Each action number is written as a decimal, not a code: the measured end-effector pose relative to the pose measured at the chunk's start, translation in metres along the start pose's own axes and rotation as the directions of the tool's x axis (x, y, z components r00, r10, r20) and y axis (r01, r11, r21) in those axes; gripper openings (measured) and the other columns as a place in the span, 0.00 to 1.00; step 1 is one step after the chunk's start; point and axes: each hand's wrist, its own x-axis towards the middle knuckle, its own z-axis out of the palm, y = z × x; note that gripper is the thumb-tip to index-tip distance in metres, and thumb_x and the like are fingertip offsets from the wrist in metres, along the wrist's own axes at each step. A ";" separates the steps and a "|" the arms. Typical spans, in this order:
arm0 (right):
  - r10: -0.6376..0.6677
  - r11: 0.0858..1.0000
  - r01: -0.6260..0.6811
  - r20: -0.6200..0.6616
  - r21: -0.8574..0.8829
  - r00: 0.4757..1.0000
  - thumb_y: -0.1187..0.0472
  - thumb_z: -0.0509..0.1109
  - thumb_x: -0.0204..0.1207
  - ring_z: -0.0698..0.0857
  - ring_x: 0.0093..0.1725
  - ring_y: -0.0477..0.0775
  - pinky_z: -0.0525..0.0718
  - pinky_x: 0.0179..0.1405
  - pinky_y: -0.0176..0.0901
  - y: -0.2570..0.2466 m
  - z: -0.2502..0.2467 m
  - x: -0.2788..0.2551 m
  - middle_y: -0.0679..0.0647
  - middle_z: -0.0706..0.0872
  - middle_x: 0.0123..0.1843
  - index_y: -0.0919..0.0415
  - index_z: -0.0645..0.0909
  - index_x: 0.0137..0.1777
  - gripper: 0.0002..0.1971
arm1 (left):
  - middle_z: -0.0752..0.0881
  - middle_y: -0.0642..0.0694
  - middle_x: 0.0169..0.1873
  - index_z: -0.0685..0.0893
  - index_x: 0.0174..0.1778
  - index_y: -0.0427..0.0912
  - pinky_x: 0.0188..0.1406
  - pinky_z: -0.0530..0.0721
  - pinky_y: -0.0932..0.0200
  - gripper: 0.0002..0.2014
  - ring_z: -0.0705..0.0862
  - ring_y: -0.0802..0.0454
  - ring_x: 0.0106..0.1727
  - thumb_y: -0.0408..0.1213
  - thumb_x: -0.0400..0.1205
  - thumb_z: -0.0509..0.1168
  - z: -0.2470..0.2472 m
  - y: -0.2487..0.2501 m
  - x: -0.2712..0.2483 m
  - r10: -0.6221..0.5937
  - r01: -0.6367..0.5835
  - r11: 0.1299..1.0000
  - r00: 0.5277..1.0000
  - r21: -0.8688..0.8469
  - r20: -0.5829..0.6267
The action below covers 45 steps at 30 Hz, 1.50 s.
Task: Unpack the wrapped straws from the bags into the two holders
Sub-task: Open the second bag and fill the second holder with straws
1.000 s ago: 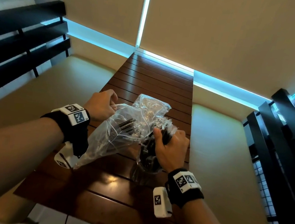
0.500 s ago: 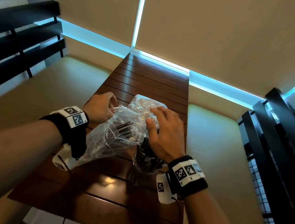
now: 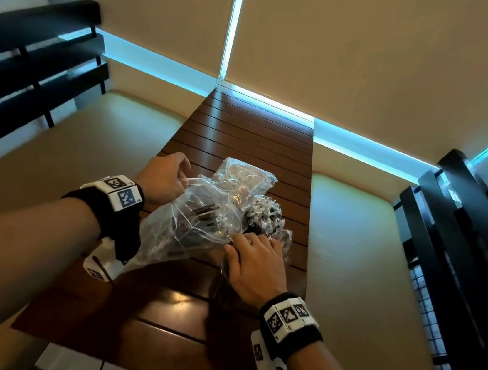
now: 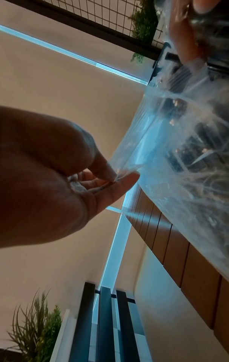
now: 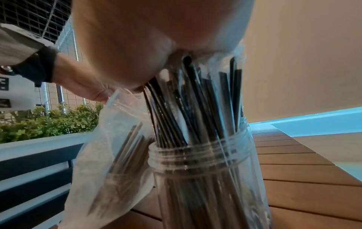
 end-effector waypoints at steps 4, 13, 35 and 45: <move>0.003 1.000 -0.002 0.013 -0.024 1.000 0.40 0.48 0.83 0.81 0.57 0.53 0.71 0.63 0.55 0.001 0.003 0.004 0.44 0.85 0.56 0.46 0.80 0.58 0.20 | 0.88 0.48 0.43 0.81 0.55 0.42 0.54 0.86 0.49 0.12 0.87 0.48 0.48 0.28 0.78 0.71 0.001 0.000 0.000 0.000 0.000 1.000 1.000 -0.005 -0.005; -0.163 0.967 0.196 -0.197 0.163 0.967 0.57 0.65 0.82 0.79 0.44 0.49 0.81 0.49 0.48 -0.030 -0.047 0.060 0.49 0.87 0.46 0.55 0.85 0.51 0.07 | 0.86 0.50 0.43 0.84 0.48 0.45 0.47 0.84 0.52 0.11 0.83 0.49 0.46 0.27 0.76 0.61 -0.008 0.008 -0.006 -0.004 0.004 1.000 0.998 -0.002 -0.063; -0.179 0.873 0.349 0.442 -0.340 0.879 0.54 0.65 0.85 0.88 0.55 0.62 0.82 0.47 0.51 -0.075 -0.051 0.110 0.59 0.87 0.57 0.62 0.83 0.61 0.13 | 0.80 0.52 0.32 0.77 0.33 0.45 0.32 0.71 0.56 0.09 0.76 0.53 0.35 0.25 0.71 0.60 -0.043 0.010 -0.027 0.120 -0.119 0.993 0.992 0.022 -0.028; -0.075 0.900 0.001 0.152 0.435 0.986 0.56 0.78 0.75 0.85 0.29 0.46 0.80 0.25 0.31 -0.060 -0.071 0.109 0.52 0.88 0.37 0.61 0.89 0.50 0.09 | 0.82 0.51 0.42 0.79 0.53 0.46 0.36 0.77 0.59 0.15 0.80 0.51 0.42 0.28 0.74 0.72 -0.036 0.004 -0.028 0.144 -0.158 0.987 0.961 0.040 0.235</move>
